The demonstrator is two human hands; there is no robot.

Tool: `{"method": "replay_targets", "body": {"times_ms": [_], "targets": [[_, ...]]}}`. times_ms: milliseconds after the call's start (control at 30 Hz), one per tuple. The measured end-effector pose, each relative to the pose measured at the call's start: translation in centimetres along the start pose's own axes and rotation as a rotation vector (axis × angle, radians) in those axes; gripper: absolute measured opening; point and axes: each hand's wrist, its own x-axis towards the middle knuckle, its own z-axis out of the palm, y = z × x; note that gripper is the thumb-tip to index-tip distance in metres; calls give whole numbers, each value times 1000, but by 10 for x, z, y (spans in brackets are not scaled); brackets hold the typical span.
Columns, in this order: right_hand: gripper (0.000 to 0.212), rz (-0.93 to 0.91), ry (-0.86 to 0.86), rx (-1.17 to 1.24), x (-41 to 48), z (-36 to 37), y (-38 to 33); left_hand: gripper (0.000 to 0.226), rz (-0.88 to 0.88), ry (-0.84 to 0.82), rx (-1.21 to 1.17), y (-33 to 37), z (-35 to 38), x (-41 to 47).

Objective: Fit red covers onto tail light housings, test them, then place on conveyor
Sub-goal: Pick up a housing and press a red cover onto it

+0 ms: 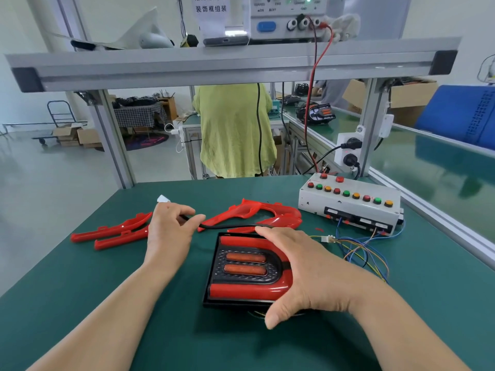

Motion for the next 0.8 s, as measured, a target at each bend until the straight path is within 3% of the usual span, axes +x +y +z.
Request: {"method": "replay_targets", "body": {"times_ms": [200, 400, 467, 600, 700, 800], "targets": [[130, -73, 106, -212, -1, 0, -2, 23, 22, 15, 39, -7, -1, 4], [132, -53, 249, -267, 0, -5, 3, 81, -10, 138, -75, -8, -16, 18], [133, -41, 268, -259, 0, -6, 4, 78, -18, 200, -77, -11, -24, 24], [133, -39, 290, -239, 0, -8, 5, 42, 22, 371, 9, -24, -51, 36], [133, -58, 271, -230, 0, -6, 5, 45, 57, 474, 11, -33, -68, 43], [132, -56, 215, -229, 1, -3, 4, 46, 160, 444, 49, -30, -65, 38]]}}
